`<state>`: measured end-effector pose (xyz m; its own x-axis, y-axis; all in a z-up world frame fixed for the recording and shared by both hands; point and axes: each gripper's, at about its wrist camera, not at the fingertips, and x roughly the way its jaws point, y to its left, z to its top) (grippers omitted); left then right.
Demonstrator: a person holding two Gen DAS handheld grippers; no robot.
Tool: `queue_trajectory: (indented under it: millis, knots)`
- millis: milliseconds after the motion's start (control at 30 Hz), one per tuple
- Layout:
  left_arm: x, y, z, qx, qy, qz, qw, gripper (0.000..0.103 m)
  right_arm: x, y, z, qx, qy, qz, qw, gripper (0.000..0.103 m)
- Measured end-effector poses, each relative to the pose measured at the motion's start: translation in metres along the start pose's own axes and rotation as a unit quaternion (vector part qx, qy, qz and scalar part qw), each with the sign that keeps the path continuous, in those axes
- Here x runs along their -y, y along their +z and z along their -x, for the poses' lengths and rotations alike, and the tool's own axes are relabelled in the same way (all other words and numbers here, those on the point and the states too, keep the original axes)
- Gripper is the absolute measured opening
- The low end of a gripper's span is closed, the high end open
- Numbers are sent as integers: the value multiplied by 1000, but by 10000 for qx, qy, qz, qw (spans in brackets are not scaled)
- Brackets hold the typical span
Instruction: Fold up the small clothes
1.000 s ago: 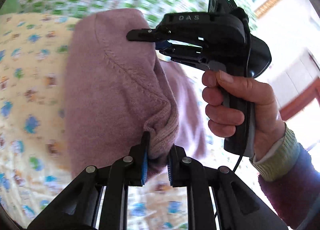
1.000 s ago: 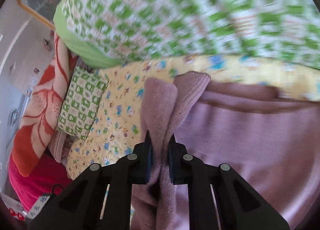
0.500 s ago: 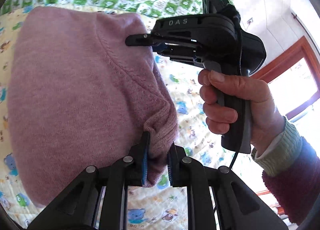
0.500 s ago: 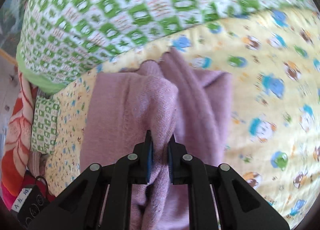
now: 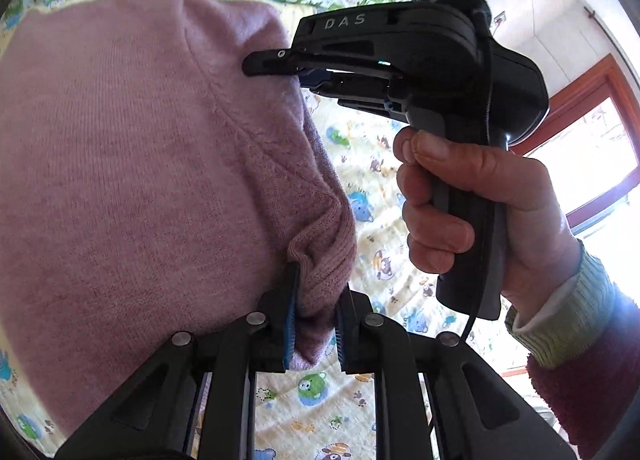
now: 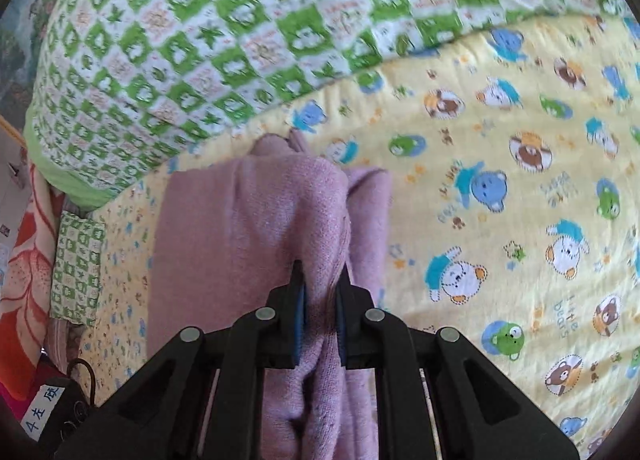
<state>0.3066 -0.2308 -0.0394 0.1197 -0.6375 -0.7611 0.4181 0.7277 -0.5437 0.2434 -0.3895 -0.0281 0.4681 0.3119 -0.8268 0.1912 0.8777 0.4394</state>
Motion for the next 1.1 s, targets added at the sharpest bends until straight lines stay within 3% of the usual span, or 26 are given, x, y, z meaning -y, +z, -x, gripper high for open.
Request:
queue_trajectory:
  millis: [367, 500, 600, 667, 700, 933, 1100]
  knots:
    - [20, -1, -4, 84, 69, 61, 9999, 16, -7, 5, -2, 274, -47, 77, 9996, 14]
    - [25, -2, -17, -20, 66, 61, 10000, 25, 0, 5, -10, 154, -3, -34, 9999, 15]
    - [27, -6, -18, -43, -74, 80, 9999, 35, 7, 2, -5, 104, 45, -281, 9995, 25]
    - [25, -6, -19, -63, -142, 100, 9998, 41, 13, -2, 7, 161, -187, -439, 9987, 53]
    - [27, -7, -18, -72, -181, 111, 9997, 44, 15, -5, 13, 242, -234, -478, 9983, 56]
    - [40, -25, -8, -109, -301, 122, 9994, 49, 17, -32, 54, 561, -47, -552, 9969, 57]
    - [32, -48, 21, -13, -173, 92, 9998, 51, 2, -57, 66, 562, 14, -379, 9977, 57]
